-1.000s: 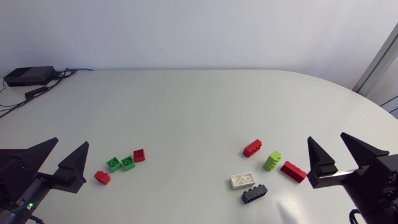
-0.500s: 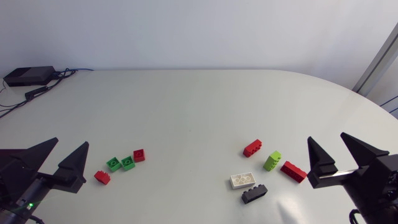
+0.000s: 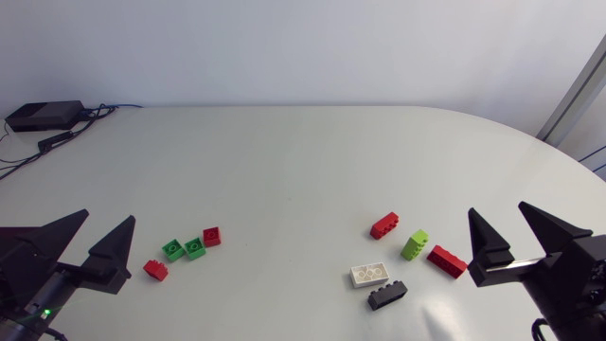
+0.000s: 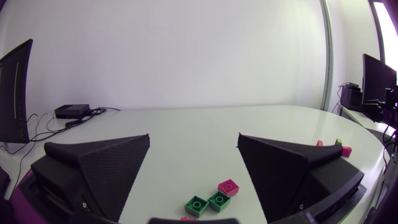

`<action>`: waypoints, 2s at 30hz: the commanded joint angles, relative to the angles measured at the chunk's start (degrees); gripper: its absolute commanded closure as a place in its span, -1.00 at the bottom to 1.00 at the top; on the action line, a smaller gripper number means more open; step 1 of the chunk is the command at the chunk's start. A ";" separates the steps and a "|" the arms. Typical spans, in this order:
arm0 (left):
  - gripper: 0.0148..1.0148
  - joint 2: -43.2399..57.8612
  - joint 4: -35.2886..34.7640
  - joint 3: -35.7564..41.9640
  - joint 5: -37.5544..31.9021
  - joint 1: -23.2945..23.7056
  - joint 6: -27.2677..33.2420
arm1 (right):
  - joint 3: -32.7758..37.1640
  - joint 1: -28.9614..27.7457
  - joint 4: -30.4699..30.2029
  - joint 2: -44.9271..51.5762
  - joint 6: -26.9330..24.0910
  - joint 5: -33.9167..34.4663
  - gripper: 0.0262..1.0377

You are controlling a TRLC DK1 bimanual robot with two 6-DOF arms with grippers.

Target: Sort duplo bricks by size, large to the right and small to the left

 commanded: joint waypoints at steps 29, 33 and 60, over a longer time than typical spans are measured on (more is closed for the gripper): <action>-0.94 -1.11 -1.41 -0.65 0.81 -0.34 -0.26 | -2.13 0.19 -1.12 -0.30 0.65 0.41 -0.93; -0.94 -1.11 -1.41 -0.65 0.81 -0.34 -0.26 | -2.13 0.19 -1.12 -0.30 0.65 0.41 -0.93; -0.94 -1.11 -1.41 -0.65 0.81 -6.67 -0.26 | -2.13 0.19 -1.12 -0.38 0.65 0.41 -0.93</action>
